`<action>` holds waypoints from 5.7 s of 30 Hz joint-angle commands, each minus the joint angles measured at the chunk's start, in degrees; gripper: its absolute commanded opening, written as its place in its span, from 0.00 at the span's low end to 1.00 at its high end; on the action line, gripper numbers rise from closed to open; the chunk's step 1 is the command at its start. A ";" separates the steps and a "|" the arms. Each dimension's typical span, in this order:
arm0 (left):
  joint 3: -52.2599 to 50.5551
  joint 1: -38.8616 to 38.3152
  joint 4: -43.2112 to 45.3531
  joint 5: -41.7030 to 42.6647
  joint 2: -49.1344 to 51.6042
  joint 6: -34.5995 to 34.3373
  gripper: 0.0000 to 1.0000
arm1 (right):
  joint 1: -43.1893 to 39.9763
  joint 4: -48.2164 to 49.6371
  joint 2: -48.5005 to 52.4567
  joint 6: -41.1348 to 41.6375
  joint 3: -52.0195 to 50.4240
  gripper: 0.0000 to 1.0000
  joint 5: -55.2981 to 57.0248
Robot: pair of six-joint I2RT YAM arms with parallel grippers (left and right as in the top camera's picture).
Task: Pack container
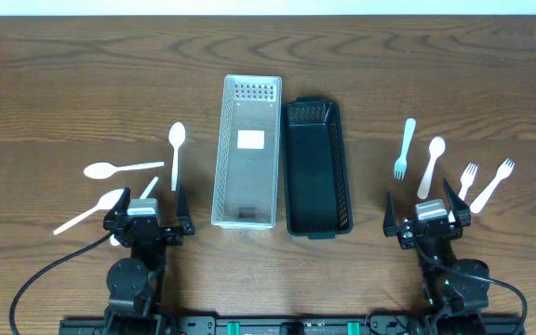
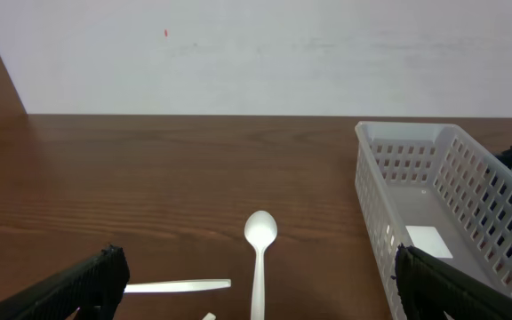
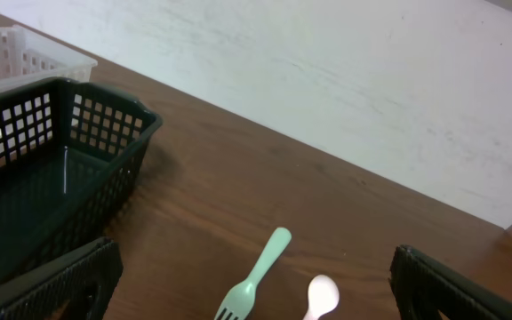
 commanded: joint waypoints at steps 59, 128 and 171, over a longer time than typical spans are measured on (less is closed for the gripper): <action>6.54 0.22 -10.14 5.95 2.23 -7.50 0.98 | -0.17 -1.88 2.38 23.78 3.74 0.99 -7.72; 51.49 0.22 -51.32 15.10 67.65 -11.50 0.98 | 0.02 -35.50 74.40 26.67 42.56 0.11 -21.00; 51.49 0.22 -51.25 14.91 67.65 -11.50 0.99 | -5.14 -32.02 81.35 29.59 51.71 0.38 -6.73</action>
